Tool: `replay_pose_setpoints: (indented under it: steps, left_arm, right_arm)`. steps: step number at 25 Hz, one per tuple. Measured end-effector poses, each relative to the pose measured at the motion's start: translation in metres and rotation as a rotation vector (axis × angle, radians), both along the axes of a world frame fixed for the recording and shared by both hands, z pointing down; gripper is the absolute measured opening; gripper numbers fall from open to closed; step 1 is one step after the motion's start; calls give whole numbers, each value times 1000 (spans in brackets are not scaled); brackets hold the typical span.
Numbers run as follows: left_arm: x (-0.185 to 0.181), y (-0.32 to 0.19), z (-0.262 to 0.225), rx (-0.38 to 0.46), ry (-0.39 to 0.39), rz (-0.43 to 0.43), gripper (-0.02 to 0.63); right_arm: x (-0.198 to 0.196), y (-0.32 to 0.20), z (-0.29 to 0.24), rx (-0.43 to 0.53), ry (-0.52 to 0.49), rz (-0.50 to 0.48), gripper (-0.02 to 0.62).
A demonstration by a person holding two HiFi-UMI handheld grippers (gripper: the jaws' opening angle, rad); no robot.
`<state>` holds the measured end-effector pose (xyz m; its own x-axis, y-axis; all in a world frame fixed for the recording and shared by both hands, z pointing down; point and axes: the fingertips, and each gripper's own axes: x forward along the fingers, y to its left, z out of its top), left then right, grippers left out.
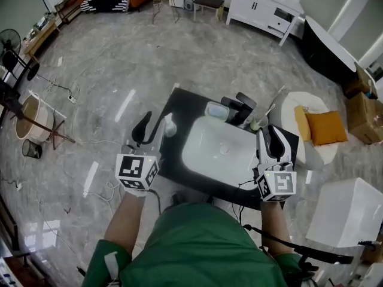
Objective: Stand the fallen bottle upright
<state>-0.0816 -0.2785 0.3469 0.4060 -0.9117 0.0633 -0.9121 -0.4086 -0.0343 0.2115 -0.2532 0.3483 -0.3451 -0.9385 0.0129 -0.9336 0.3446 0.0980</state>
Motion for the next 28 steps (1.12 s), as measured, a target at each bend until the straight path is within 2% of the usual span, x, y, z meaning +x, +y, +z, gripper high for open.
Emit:
replay_pose_setpoints:
  steps: [6, 20, 28]
  left_arm:
    - [3, 1, -14, 39, -3, 9, 147]
    - [7, 12, -14, 36, -12, 18, 135]
    - [6, 18, -10, 25, -2, 13, 127]
  right_arm:
    - [1, -2, -17, 54, 29, 7, 115]
    - [-5, 5, -25, 98, 25, -21, 115]
    - [-8, 8, -22, 98, 29, -33, 69]
